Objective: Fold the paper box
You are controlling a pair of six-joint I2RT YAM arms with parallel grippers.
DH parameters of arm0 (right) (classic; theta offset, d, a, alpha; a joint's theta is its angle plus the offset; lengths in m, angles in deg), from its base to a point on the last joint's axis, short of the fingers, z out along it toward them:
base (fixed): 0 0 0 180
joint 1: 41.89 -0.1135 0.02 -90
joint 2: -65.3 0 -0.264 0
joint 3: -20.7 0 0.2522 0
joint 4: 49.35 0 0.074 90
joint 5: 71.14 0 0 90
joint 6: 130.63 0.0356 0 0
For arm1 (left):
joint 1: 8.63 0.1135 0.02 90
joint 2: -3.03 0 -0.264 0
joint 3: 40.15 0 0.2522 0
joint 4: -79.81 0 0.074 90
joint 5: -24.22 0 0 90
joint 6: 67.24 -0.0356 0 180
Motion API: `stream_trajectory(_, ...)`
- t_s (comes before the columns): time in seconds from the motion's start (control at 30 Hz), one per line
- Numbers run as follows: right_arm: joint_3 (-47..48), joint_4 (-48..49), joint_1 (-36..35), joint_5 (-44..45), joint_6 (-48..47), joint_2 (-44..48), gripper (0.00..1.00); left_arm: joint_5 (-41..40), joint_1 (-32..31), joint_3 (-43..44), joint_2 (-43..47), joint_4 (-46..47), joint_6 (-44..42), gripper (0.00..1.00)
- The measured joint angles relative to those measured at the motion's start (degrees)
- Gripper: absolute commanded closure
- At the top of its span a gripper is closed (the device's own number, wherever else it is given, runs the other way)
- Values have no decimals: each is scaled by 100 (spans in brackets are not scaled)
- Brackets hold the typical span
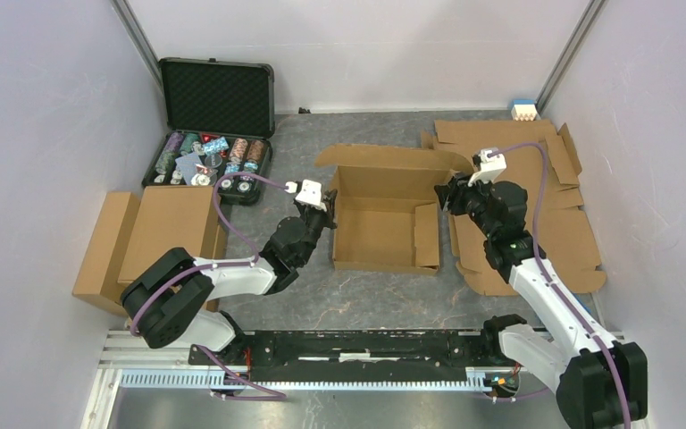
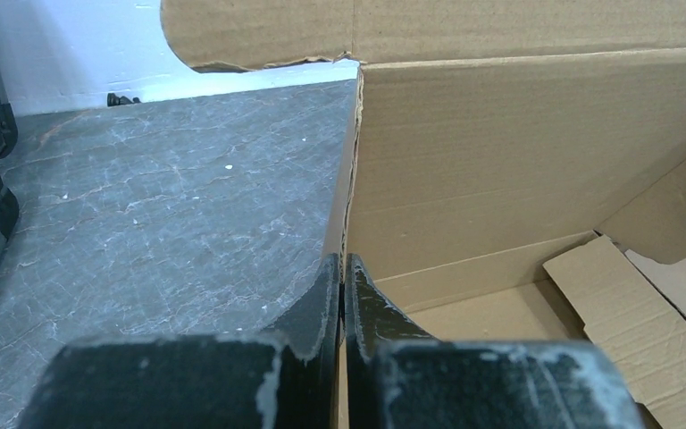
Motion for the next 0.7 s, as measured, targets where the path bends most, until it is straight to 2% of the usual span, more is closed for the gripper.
stream_trajectory(0.1, 74, -85, -2, 33, -26, -26, 49, -2, 0, 13, 0, -20, 2, 98)
stream_trajectory(0.23, -70, -37, -2, 157, -219, 24, 57, -2, -2, 13, 0, -26, 2, 98)
stream_trajectory(0.43, -192, -79, -2, 323, -317, -20, 78, 0, 0, 44, 0, -68, 0, 98)
stream_trajectory(0.53, 109, -424, -2, 391, -251, -164, 82, 42, 0, 90, 2, -155, 0, 98)
stream_trajectory(0.7, 1093, -1231, -7, 557, -44, -610, 82, 122, 0, 284, 136, -673, 35, 98)
